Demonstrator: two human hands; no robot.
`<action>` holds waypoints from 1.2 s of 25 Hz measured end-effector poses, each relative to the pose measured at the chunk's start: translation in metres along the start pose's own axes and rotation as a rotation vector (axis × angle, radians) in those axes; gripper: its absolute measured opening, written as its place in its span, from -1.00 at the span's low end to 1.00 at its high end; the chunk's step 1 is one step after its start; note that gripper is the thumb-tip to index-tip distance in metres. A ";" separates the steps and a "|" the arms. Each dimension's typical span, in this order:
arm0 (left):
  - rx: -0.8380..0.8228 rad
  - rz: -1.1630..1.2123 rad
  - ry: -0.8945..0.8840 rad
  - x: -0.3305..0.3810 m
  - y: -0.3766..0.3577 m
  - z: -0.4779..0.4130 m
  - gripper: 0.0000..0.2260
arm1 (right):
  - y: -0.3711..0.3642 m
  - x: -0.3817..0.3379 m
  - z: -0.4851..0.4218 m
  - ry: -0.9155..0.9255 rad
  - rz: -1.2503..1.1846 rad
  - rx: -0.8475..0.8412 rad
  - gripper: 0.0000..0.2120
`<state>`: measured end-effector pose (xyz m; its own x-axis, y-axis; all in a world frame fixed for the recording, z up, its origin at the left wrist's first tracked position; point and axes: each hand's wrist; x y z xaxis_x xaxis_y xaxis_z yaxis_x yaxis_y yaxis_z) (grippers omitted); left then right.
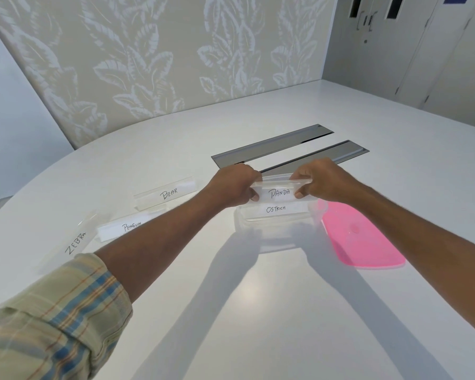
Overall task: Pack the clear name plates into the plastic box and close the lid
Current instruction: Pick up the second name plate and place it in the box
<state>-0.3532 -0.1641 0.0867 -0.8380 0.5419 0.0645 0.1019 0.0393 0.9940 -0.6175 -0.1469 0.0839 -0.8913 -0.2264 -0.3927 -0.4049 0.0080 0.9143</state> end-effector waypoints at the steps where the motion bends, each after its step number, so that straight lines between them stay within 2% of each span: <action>1: -0.011 -0.005 0.002 0.004 -0.004 -0.004 -0.62 | -0.001 0.005 -0.001 0.001 0.003 -0.008 -0.63; 7: -0.106 -0.014 0.041 0.016 -0.024 -0.019 -0.66 | -0.012 0.027 -0.012 0.005 0.072 -0.122 -0.56; 12: -0.221 -0.030 0.045 0.018 -0.040 -0.027 -0.57 | -0.028 0.029 -0.021 0.024 0.194 -0.246 -0.61; 16: -0.306 -0.035 0.011 0.018 -0.053 -0.028 -0.61 | -0.043 0.029 -0.024 0.072 0.286 -0.326 -0.65; 20: -0.339 -0.037 0.010 0.019 -0.065 -0.030 -0.65 | -0.053 0.028 -0.029 0.076 0.336 -0.384 -0.67; 24: -0.369 -0.035 0.023 0.018 -0.071 -0.032 -0.60 | -0.059 0.032 -0.033 0.075 0.333 -0.410 -0.74; 30: -0.354 -0.042 0.041 0.017 -0.076 -0.034 -0.67 | -0.064 0.035 -0.038 0.088 0.341 -0.415 -0.67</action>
<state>-0.3934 -0.1863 0.0155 -0.8589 0.5118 0.0188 -0.1196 -0.2362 0.9643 -0.6150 -0.1922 0.0154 -0.9305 -0.3590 -0.0734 0.0346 -0.2856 0.9577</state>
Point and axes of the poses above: each hand's wrist, its own z-axis away from the middle knuckle, its own y-axis out of the back of the hand, x = y × z, and after that the axes turned 3 degrees about z, right-handed
